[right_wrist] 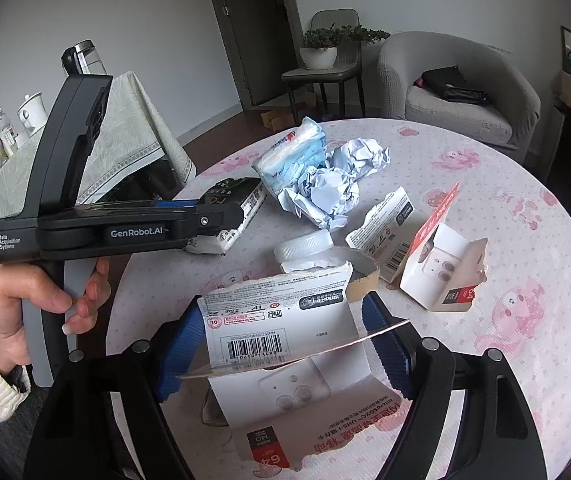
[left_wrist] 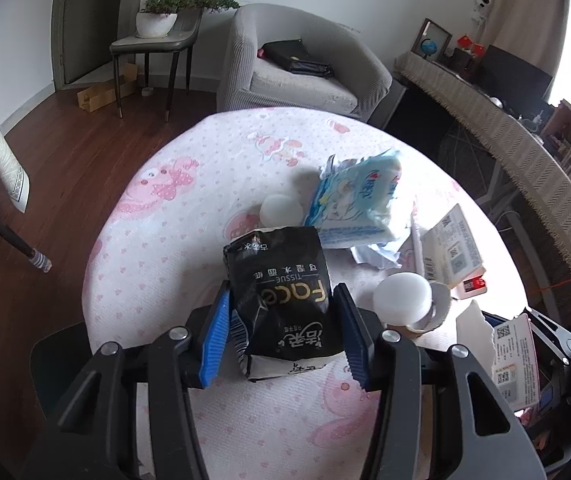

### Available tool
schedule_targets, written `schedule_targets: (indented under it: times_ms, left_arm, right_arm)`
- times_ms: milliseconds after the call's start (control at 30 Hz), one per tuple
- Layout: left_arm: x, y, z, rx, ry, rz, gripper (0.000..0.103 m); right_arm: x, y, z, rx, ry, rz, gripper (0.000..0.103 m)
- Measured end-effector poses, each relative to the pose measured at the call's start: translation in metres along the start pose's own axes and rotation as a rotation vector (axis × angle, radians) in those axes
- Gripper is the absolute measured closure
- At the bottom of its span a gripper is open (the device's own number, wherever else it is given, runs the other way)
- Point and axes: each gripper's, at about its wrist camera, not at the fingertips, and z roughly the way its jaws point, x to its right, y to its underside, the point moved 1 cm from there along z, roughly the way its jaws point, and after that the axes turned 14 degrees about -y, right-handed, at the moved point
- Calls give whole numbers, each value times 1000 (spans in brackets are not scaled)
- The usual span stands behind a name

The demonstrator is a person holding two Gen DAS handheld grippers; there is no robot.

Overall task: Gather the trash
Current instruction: 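Carry the black packet with the left tool into the green bin and release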

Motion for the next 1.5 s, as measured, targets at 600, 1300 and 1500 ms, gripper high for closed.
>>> schedule_targets:
  times_ms: [600,1300,1500]
  left_arm:
    - [-68,0,-43,109,-126,10,50]
    - [-207,59,10,-65,-285,-45,50]
    - [-239,85,44,-191,-280,-85,50]
  right_arm:
    - [-47,-48,14,120,-86,-13,23]
    - [-147,-91,129,46,-228,-46,23]
    - [-164,-95,162,7,-243,-30,23]
